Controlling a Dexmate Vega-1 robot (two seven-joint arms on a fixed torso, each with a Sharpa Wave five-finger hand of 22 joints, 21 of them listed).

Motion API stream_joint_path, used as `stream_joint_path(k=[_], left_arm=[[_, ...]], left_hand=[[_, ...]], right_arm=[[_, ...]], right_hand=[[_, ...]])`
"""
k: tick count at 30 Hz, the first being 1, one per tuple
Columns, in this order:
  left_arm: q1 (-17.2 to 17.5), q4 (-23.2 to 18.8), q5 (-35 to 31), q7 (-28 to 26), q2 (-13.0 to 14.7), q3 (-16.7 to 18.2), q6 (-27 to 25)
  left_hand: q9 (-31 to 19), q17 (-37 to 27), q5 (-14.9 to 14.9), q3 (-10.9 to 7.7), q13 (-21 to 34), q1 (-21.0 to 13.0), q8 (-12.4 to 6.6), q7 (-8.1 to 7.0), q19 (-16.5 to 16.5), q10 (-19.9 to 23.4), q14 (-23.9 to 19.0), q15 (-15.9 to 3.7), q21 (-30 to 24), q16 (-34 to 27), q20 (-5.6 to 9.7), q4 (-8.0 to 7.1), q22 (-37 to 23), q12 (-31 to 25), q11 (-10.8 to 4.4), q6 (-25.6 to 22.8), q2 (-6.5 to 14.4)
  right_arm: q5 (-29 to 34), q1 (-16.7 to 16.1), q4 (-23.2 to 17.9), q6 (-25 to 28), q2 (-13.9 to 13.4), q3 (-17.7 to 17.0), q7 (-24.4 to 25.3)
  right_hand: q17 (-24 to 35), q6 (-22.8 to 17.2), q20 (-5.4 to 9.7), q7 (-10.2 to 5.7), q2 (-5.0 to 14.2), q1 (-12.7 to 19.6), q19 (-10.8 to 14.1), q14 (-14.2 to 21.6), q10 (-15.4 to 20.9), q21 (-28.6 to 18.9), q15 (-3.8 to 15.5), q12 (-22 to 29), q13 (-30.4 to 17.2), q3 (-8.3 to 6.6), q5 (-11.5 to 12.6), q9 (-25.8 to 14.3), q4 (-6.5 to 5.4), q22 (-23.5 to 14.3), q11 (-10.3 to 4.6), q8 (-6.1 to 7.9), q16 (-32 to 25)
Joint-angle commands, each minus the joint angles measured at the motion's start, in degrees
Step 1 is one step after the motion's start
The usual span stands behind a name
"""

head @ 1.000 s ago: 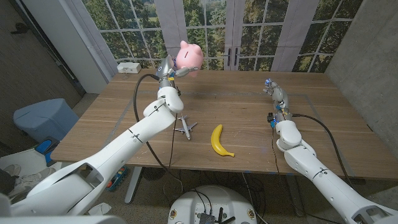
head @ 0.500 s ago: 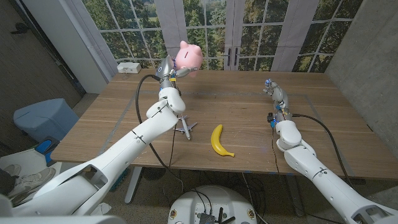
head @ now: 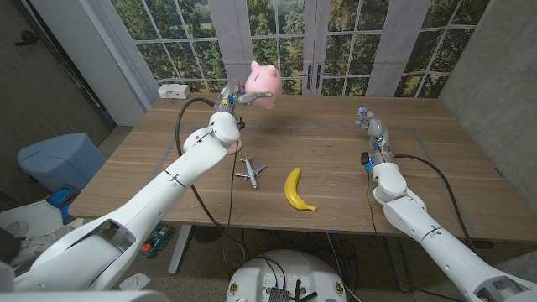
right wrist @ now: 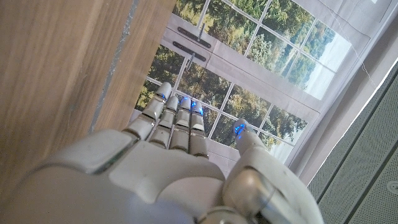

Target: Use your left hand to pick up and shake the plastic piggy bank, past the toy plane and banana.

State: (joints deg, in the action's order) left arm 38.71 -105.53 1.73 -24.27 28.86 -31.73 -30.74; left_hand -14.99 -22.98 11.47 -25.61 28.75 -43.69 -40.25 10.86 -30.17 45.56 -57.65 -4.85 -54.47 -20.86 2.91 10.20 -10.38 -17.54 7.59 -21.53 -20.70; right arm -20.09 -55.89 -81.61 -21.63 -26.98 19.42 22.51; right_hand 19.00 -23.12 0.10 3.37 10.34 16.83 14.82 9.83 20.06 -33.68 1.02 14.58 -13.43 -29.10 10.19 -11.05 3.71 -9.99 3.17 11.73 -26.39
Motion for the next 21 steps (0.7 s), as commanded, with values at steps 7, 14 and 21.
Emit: stream_joint_path(k=[7,14,21], left_arm=[[-2.0,10.4,17.1,22.3,4.7,3.5,25.1],[-2.6,12.4,22.3,27.1,4.7,3.9,27.8],[-3.2,13.5,25.1,28.7,4.7,3.9,27.8]], left_hand=[[-0.9,-0.3,0.2,-0.50,0.4,-27.8,-0.51,-13.72,0.6,20.2,-3.7,-8.96,-0.5,0.4,2.39,-0.14,-0.2,0.0,-18.96,-24.3,27.4],[-0.9,-0.4,0.1,-0.45,0.6,-27.8,-0.50,-13.89,0.8,20.2,-3.6,-8.97,-0.7,0.5,2.54,-0.14,-0.2,0.1,-18.97,-24.4,27.3],[-0.9,-0.6,0.1,-0.42,0.7,-27.8,-0.49,-13.92,0.9,20.3,-3.7,-8.97,-0.8,0.5,2.51,-0.13,-0.2,0.1,-19.01,-24.5,27.3]], right_arm=[[0.0,0.4,0.5,-0.2,0.2,0.0,0.1],[0.1,0.7,0.8,-0.3,0.3,0.2,0.0],[0.3,1.0,0.9,-0.2,0.3,0.3,0.0]], right_hand=[[0.3,0.0,-0.08,-0.01,-0.16,0.4,0.4,0.5,0.5,0.3,-0.10,-0.3,-0.3,-0.01,0.3,-0.2,-0.43,-0.1,0.00,-0.13,0.3],[0.3,0.0,-0.09,-0.02,-0.14,0.4,0.5,0.5,0.4,0.4,-0.08,-0.3,-0.3,-0.01,0.3,-0.2,-0.44,-0.1,0.04,-0.12,0.4],[0.3,0.0,-0.12,-0.06,-0.13,0.4,0.5,0.5,0.4,0.5,-0.07,-0.3,-0.3,-0.01,0.3,-0.2,-0.44,-0.1,-0.03,-0.12,0.4]])
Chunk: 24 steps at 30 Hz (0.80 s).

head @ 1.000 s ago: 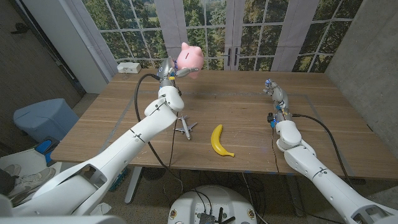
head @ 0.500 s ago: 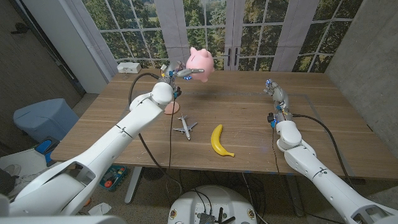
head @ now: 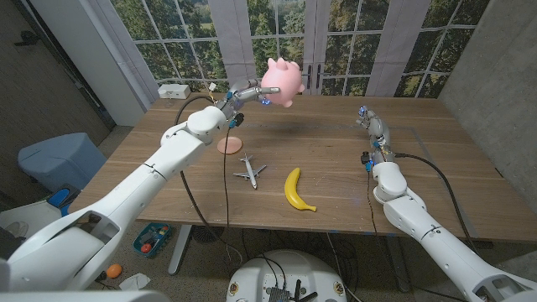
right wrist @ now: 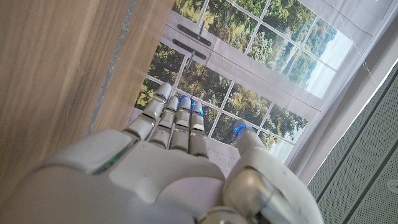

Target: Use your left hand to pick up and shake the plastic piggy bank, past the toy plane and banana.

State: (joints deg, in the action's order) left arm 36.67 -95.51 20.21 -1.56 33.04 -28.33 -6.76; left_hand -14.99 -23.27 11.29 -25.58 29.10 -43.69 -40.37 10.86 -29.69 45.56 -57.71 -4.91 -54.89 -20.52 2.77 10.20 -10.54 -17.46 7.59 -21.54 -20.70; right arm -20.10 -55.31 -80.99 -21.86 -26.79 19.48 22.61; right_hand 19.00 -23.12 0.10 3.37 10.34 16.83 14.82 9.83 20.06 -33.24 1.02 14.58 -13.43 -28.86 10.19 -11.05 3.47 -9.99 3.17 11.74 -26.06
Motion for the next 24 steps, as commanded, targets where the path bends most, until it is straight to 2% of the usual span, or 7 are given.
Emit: stream_joint_path(k=[1,8,13,17,24], left_arm=[[-1.3,3.6,6.6,6.0,0.6,0.4,3.8],[-2.0,3.5,5.3,4.1,1.2,-0.6,2.0],[-2.2,1.1,0.1,-2.0,2.1,-2.0,-2.2],[-2.6,-2.0,-6.7,-8.0,3.0,-4.2,-7.7],[-2.6,-5.9,-17.8,-19.2,1.5,-7.4,-18.0]], left_hand=[[-0.9,-0.3,0.3,-0.43,0.4,-27.8,-0.34,-13.87,0.4,20.3,-3.6,-8.92,-0.5,0.1,2.68,-0.12,-0.1,0.1,-19.01,-24.4,27.3],[-0.9,-0.3,0.3,-0.41,0.3,-27.9,-0.36,-13.79,0.4,20.3,-3.6,-8.92,-0.6,0.2,2.70,-0.11,-0.1,0.2,-19.02,-24.5,27.2],[-0.9,-0.4,0.3,-0.40,0.4,-27.9,-0.30,-13.75,0.5,20.4,-3.6,-8.91,-0.8,0.3,2.65,-0.10,-0.1,0.2,-19.02,-24.4,27.2],[-0.9,-0.4,0.3,-0.41,0.4,-27.9,-0.30,-13.67,0.5,20.3,-3.6,-8.91,-0.8,0.3,2.65,-0.10,0.0,0.4,-19.00,-24.5,27.2],[-0.8,-0.4,0.3,-0.42,0.5,-27.9,-0.30,-13.64,0.3,20.4,-3.7,-8.91,-1.0,0.4,2.52,-0.12,0.0,0.4,-18.98,-24.6,27.3]], right_arm=[[0.2,0.5,0.3,0.1,0.2,0.2,0.0],[0.1,0.9,0.7,0.3,0.4,0.4,-0.1],[0.1,1.3,1.3,0.4,0.5,0.6,-0.3],[0.2,1.8,1.8,0.4,0.6,0.8,-0.4],[0.2,2.4,2.4,0.6,0.8,1.1,-0.5]], right_hand=[[0.3,0.0,-0.12,-0.07,-0.13,0.4,0.5,0.5,0.4,0.1,-0.03,-0.4,-0.3,-0.25,0.3,-0.2,-0.20,-0.1,-0.09,-0.12,0.1],[0.3,0.0,-0.12,-0.01,-0.14,0.4,0.6,0.5,0.4,0.2,-0.09,-0.4,-0.3,-0.25,0.3,-0.2,-0.20,-0.1,0.00,-0.11,0.2],[0.3,0.0,-0.09,-0.02,-0.14,0.4,0.6,0.5,0.5,0.2,-0.10,-0.3,-0.3,-0.23,0.3,-0.2,-0.21,-0.2,-0.08,-0.11,0.2],[0.3,0.0,-0.06,0.00,-0.14,0.4,0.6,0.4,0.5,0.3,-0.10,-0.4,-0.3,-0.22,0.3,-0.2,-0.22,-0.2,-0.16,-0.13,0.3],[0.3,0.1,-0.04,-0.01,-0.13,0.4,0.6,0.5,0.4,0.4,-0.08,-0.4,-0.3,-0.22,0.3,-0.2,-0.21,-0.2,-0.10,-0.14,0.3]])
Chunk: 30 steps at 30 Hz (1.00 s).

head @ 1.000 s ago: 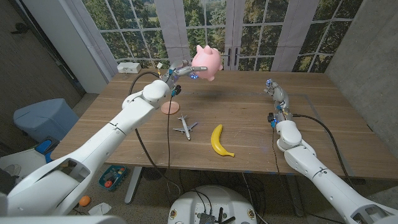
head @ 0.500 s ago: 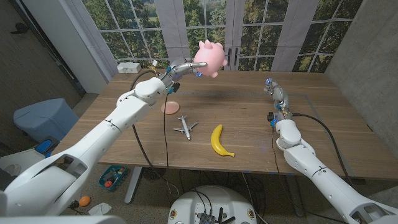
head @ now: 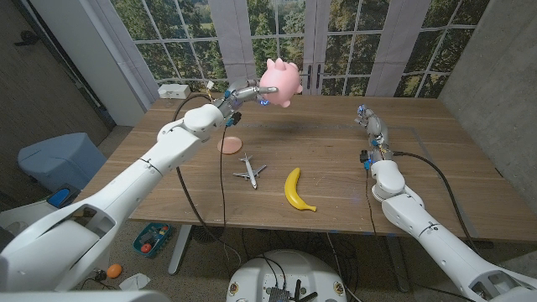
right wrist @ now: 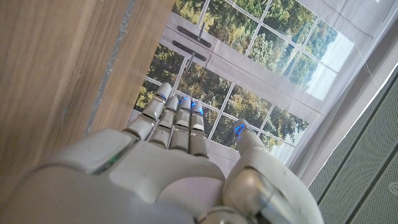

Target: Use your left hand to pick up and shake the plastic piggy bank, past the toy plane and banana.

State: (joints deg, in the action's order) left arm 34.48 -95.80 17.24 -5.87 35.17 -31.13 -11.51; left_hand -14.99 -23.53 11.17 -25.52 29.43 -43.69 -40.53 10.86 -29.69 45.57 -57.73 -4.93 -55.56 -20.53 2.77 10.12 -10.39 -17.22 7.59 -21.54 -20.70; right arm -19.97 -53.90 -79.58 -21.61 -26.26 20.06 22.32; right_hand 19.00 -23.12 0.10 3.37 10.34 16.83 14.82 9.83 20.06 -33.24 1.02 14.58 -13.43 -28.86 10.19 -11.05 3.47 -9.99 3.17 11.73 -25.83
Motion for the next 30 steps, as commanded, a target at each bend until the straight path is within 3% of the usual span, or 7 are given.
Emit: stream_joint_path(k=[1,6,13,30], left_arm=[[-0.4,-5.9,-16.8,-16.7,-1.0,-5.2,-14.6],[0.2,-5.4,-25.1,-25.8,-4.2,-7.3,-19.2],[1.3,-2.6,-31.0,-34.9,-8.7,-7.4,-20.4],[2.4,-2.4,-33.8,-36.4,-10.9,-6.6,-21.6]], left_hand=[[-0.9,-0.2,0.4,-0.48,0.1,-27.9,-0.13,-13.70,0.3,20.4,-3.7,-8.89,-0.4,0.4,2.51,-0.04,-0.2,0.2,-18.98,-24.6,27.3],[-0.8,-0.2,0.5,-0.47,0.1,-27.9,-0.15,-13.75,0.2,20.5,-3.8,-8.90,-0.5,0.4,2.46,-0.04,-0.1,0.3,-18.98,-24.7,27.2],[-0.7,-0.2,0.5,-0.43,0.1,-27.8,-0.10,-13.87,0.0,20.8,-4.1,-8.90,-0.8,0.4,2.41,-0.06,-0.1,0.4,-19.01,-24.9,27.2],[-0.7,-0.1,0.5,-0.40,-0.1,-27.7,0.00,-14.02,-0.2,21.2,-4.3,-8.89,-1.1,0.6,2.33,-0.07,0.0,0.7,-19.03,-25.0,27.0]], right_arm=[[0.0,1.1,1.1,0.4,0.4,0.5,-0.2],[0.0,1.5,1.7,0.3,0.6,0.7,-0.3],[0.0,2.0,2.2,0.3,0.7,0.9,-0.3],[-0.3,1.7,2.0,0.2,0.4,0.8,-0.5]], right_hand=[[0.3,0.1,-0.06,-0.01,-0.13,0.4,0.6,0.5,0.5,0.4,-0.06,-0.3,-0.3,-0.22,0.3,-0.2,-0.22,-0.2,-0.14,-0.13,0.1],[0.3,0.1,-0.02,-0.04,-0.13,0.4,0.6,0.5,0.4,0.5,-0.02,-0.4,-0.3,-0.22,0.3,-0.2,-0.23,-0.2,-0.11,-0.13,0.1],[0.4,0.1,-0.02,-0.05,-0.12,0.4,0.7,0.5,0.4,0.6,-0.06,-0.4,-0.3,-0.20,0.3,-0.2,-0.24,-0.2,-0.02,-0.12,0.1],[0.4,0.1,-0.05,-0.08,-0.14,0.4,0.7,0.6,0.4,0.9,-0.06,-0.4,-0.4,-0.18,0.3,-0.2,-0.27,-0.2,-0.12,-0.12,0.2]])
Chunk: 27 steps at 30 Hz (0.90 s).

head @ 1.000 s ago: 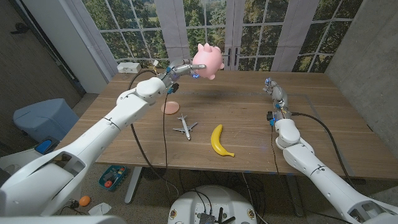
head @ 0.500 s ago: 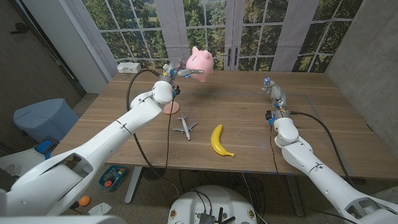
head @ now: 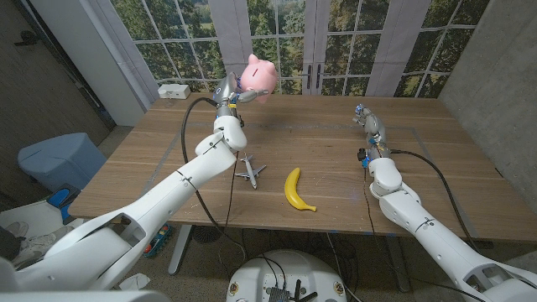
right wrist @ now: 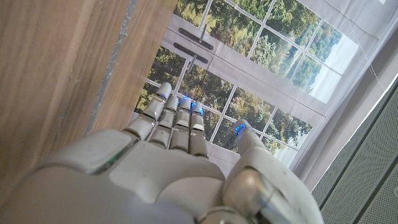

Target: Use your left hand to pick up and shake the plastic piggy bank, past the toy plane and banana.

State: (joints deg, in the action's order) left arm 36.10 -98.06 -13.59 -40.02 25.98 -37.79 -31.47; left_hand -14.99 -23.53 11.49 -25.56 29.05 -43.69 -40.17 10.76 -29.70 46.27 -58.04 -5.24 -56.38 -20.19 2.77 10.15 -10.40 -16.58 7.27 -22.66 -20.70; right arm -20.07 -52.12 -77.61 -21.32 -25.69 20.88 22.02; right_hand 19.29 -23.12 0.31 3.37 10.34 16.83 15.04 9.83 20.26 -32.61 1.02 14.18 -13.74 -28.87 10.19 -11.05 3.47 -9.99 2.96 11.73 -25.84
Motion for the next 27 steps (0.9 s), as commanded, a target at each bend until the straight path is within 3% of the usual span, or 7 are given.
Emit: stream_joint_path(k=[1,12,20,27], left_arm=[[0.9,-0.3,-3.0,-2.1,-1.8,0.1,-1.8],[1.6,-3.6,2.7,4.9,-1.2,2.6,-3.5],[2.4,-5.3,13.6,14.9,1.6,6.9,2.8],[2.0,-2.0,23.8,27.1,5.4,9.3,15.2]], left_hand=[[-0.7,-0.1,0.2,-0.37,0.3,-27.7,-0.36,-13.84,-0.1,20.5,-3.9,-8.58,-0.3,0.3,2.34,-0.11,0.0,0.0,-18.71,-23.9,27.1],[-0.7,-0.1,0.3,-0.39,0.4,-27.7,-0.34,-13.92,-0.1,20.6,-4.0,-8.58,-0.4,0.4,2.34,-0.09,0.0,0.1,-18.71,-23.9,27.0],[-0.7,-0.1,0.3,-0.41,0.5,-27.7,-0.29,-13.82,0.1,20.6,-4.0,-8.58,-0.4,0.4,2.46,-0.10,0.0,0.2,-18.69,-23.9,27.0],[-0.8,-0.1,0.3,-0.44,0.5,-27.7,-0.26,-13.85,0.4,20.5,-4.0,-8.58,-0.4,0.6,2.65,-0.08,0.0,0.3,-18.67,-23.7,27.0]], right_arm=[[-0.3,-0.1,-0.1,-0.1,-0.2,0.0,-0.1],[-0.5,-1.0,-0.8,-0.3,-0.4,-0.4,0.2],[-0.4,-1.8,-1.7,-0.4,-0.9,-0.7,0.4],[-0.3,-2.2,-2.1,-0.6,-1.0,-0.9,0.5]], right_hand=[[0.1,0.1,-0.27,-0.03,-0.13,0.4,0.5,0.6,0.2,0.2,-0.08,0.0,0.0,-0.17,0.3,-0.2,-0.27,-0.2,0.14,-0.12,0.2],[0.1,0.1,-0.25,-0.08,-0.12,0.4,0.6,0.7,0.2,0.4,-0.03,-0.1,-0.1,-0.17,0.3,-0.2,-0.28,-0.2,0.16,-0.12,0.3],[0.1,0.1,-0.27,-0.04,-0.12,0.4,0.6,0.6,0.2,0.5,0.02,-0.1,-0.1,-0.16,0.3,-0.2,-0.29,-0.2,0.16,-0.12,0.3],[0.1,0.1,-0.32,-0.04,-0.12,0.4,0.6,0.7,0.2,0.5,-0.10,-0.1,-0.1,-0.15,0.3,-0.2,-0.30,-0.2,0.13,-0.12,0.4]])
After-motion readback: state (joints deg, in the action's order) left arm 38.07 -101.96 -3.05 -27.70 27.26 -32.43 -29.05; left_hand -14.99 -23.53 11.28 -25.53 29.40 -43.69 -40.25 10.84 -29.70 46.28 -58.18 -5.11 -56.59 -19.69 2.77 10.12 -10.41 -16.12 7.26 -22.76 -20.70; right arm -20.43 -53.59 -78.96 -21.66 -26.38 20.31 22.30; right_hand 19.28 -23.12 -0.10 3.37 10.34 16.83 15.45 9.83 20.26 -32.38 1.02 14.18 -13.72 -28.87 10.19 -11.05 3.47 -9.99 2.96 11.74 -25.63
